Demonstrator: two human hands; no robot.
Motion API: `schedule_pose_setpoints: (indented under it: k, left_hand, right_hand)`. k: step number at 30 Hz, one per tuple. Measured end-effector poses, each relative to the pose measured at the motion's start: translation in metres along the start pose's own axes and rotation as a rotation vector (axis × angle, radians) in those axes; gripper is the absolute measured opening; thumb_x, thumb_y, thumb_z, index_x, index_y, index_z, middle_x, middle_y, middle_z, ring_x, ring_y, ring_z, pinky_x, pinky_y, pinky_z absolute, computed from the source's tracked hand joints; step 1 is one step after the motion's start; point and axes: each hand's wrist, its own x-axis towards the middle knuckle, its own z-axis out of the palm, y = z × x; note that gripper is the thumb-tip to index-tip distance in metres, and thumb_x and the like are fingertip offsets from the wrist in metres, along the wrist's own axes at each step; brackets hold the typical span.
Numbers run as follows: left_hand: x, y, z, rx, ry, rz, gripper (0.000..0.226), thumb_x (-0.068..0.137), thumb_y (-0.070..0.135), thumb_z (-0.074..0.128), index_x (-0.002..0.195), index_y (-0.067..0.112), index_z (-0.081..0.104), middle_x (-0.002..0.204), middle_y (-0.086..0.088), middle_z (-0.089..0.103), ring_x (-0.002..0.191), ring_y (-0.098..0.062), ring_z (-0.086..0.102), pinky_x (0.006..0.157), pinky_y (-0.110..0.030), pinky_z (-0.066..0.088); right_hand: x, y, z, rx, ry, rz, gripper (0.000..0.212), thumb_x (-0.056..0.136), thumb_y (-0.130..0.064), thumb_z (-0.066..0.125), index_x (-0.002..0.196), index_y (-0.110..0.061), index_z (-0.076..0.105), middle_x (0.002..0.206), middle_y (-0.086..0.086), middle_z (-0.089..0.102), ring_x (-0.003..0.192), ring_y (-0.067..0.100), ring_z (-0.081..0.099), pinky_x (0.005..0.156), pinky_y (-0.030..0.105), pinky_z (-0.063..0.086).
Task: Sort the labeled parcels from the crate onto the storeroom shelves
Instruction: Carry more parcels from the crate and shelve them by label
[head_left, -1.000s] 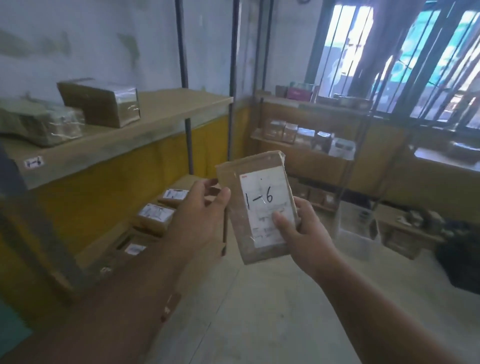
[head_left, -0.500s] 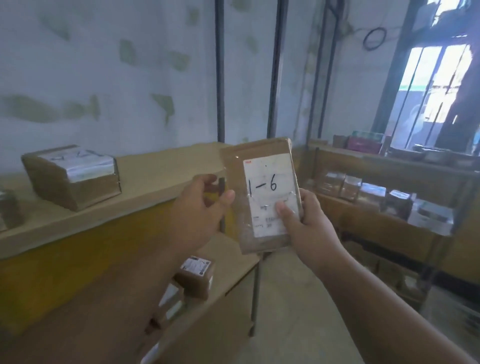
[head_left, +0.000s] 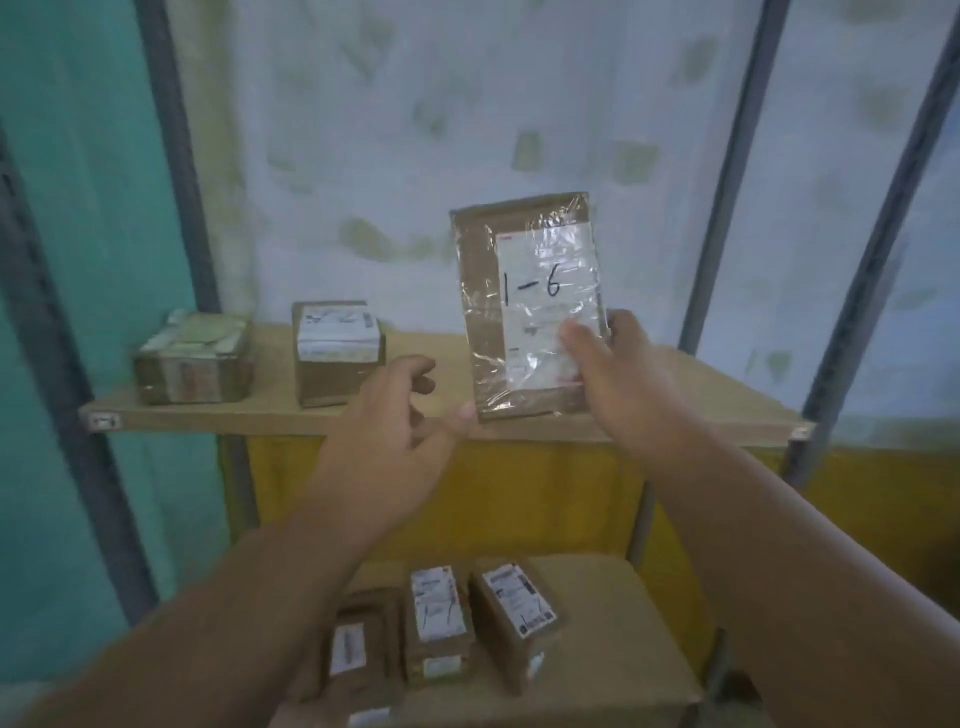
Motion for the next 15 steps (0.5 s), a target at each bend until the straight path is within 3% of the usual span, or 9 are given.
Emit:
schedule_pose_setpoints:
  k: [2, 4, 7, 10, 15]
  left_hand:
    - [0.002, -0.007, -0.005, 0.053, 0.018, -0.015, 0.064, 0.089, 0.06, 0.049, 0.144, 0.029, 0.039, 0.123, 0.014, 0.053, 0.093, 0.002, 0.053, 0.075, -0.027, 0.047]
    - [0.006, -0.011, -0.008, 0.086, 0.012, -0.042, 0.067, 0.086, 0.064, 0.047, 0.144, 0.031, 0.039, 0.124, 0.016, 0.053, 0.097, 0.003, 0.053, 0.08, -0.028, 0.05]
    - [0.014, -0.016, -0.01, 0.119, 0.023, -0.06, 0.07, 0.082, 0.066, 0.046, 0.143, 0.033, 0.039, 0.126, 0.016, 0.054, 0.105, -0.002, 0.053, 0.089, -0.035, 0.054]
    - [0.02, -0.016, -0.008, 0.175, 0.032, -0.038, 0.068, 0.085, 0.062, 0.049, 0.144, 0.031, 0.039, 0.13, 0.015, 0.053, 0.114, -0.006, 0.051, 0.097, -0.038, 0.051]
    - [0.04, -0.005, 0.007, 0.325, 0.003, 0.138, 0.059, 0.093, 0.053, 0.051, 0.148, 0.035, 0.037, 0.139, 0.013, 0.039, 0.119, -0.001, 0.037, 0.094, -0.024, 0.035]
  right_hand:
    - [0.025, -0.005, 0.016, 0.076, -0.042, 0.015, 0.037, 0.093, -0.053, 0.046, 0.118, -0.025, 0.048, 0.093, -0.003, 0.063, 0.085, 0.018, 0.065, 0.082, 0.045, 0.054]
    - [0.046, -0.008, 0.029, 0.136, -0.079, 0.077, 0.047, 0.086, -0.059, 0.045, 0.119, -0.025, 0.05, 0.099, 0.001, 0.064, 0.086, 0.023, 0.068, 0.086, 0.054, 0.057]
    - [0.069, -0.01, 0.044, 0.075, -0.096, 0.105, 0.057, 0.084, -0.065, 0.042, 0.118, -0.02, 0.052, 0.104, 0.002, 0.063, 0.089, 0.027, 0.067, 0.076, 0.053, 0.061]
    - [0.08, -0.006, 0.05, -0.108, -0.044, 0.069, 0.055, 0.093, -0.063, 0.038, 0.119, -0.015, 0.051, 0.102, 0.005, 0.063, 0.088, 0.028, 0.066, 0.078, 0.05, 0.059]
    - [0.088, 0.012, 0.05, -0.203, -0.04, 0.041, 0.034, 0.102, -0.047, 0.037, 0.114, -0.016, 0.042, 0.1, 0.006, 0.059, 0.087, 0.03, 0.063, 0.081, 0.047, 0.056]
